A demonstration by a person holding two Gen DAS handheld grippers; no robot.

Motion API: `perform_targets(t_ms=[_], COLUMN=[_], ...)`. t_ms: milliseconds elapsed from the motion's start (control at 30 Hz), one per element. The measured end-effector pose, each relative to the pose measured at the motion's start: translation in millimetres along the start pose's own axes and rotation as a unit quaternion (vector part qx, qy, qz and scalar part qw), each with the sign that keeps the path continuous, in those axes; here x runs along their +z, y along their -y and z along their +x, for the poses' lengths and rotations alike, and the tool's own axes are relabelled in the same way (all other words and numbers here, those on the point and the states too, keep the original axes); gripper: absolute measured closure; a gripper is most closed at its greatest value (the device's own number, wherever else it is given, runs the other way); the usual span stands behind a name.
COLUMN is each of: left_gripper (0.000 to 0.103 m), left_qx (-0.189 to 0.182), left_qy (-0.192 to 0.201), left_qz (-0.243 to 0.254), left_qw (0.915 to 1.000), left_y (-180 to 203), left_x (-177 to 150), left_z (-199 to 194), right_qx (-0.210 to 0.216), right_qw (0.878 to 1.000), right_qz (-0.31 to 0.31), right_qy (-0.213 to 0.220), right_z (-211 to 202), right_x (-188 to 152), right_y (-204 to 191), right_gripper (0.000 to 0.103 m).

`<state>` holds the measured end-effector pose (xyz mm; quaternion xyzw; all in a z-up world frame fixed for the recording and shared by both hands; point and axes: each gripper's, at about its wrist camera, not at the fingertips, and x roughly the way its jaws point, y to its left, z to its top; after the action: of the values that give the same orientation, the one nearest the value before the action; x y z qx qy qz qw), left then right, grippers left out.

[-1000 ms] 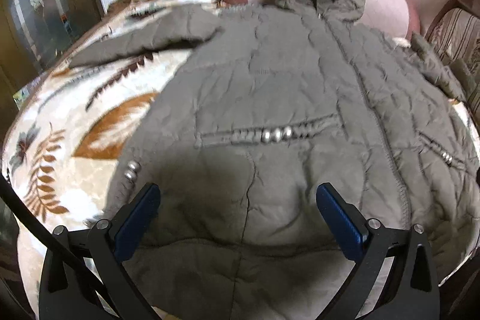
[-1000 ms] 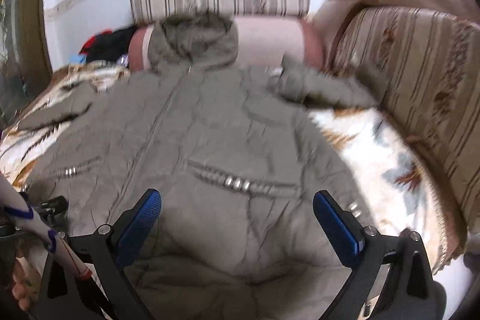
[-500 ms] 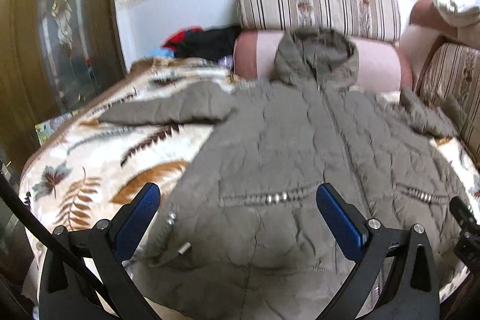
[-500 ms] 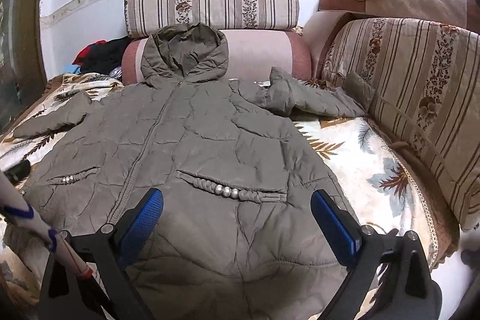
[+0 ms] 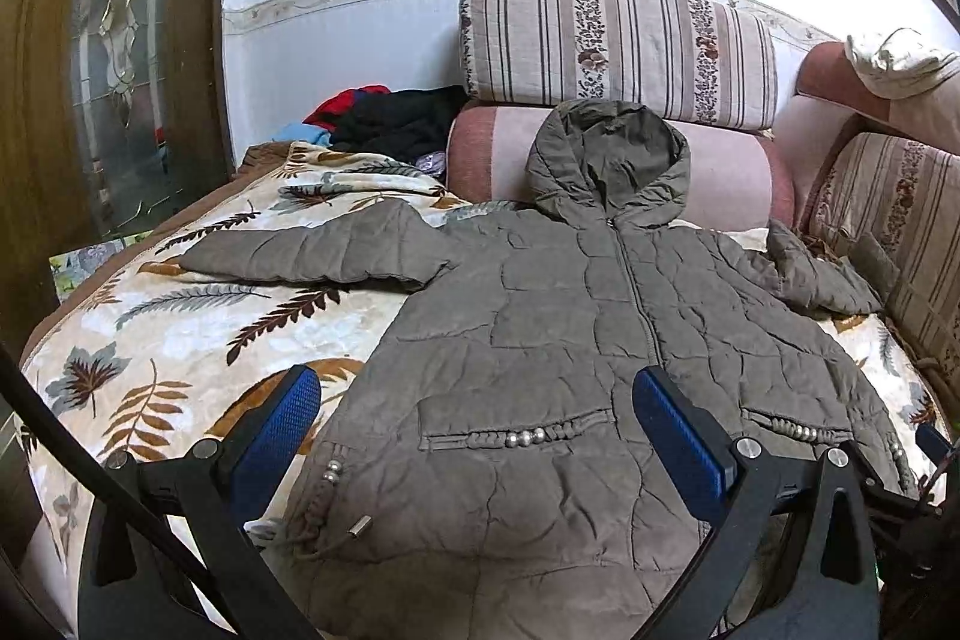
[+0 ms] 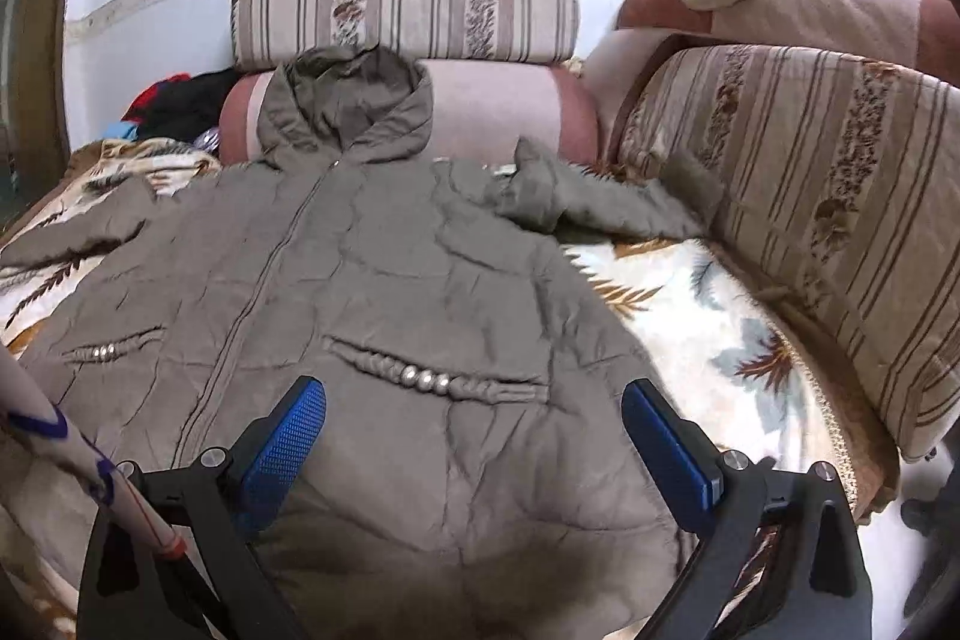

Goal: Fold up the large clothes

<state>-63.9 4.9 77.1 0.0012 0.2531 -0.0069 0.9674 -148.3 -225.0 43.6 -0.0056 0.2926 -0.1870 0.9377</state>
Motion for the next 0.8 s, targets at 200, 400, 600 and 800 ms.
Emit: perform_targets(t_ms=[200,400,600,800], left_gripper=[0.0,0.0,0.0,0.0], left_qx=[0.025,0.023,0.015,0.021], left_qy=[-0.001,-0.015,-0.013,0.014], left_qz=[0.009,0.002,0.011,0.029], left_qw=[0.9996,0.9996,0.9997,0.9993], left_y=[3.1,2.9,8.7,8.7], left_x=[-6.9,-8.1,-8.2,-9.4], left_z=[4.4,10.8,12.0,5.4], right_qx=[-0.007,0.007,-0.008,-0.012], right_qw=[1.0,1.0,1.0,1.0], right_qz=[-0.006,-0.001,-0.008,-0.008], right_qy=[0.001,-0.025,-0.017,-0.014], right_z=[0.0,4.5,-2.0,-3.5], right_x=[-1.6,-2.5,-3.1,-0.5], right_y=[-2.1,1.6,2.8,0.6], right_gripper=[0.002,0.002,0.002,0.002])
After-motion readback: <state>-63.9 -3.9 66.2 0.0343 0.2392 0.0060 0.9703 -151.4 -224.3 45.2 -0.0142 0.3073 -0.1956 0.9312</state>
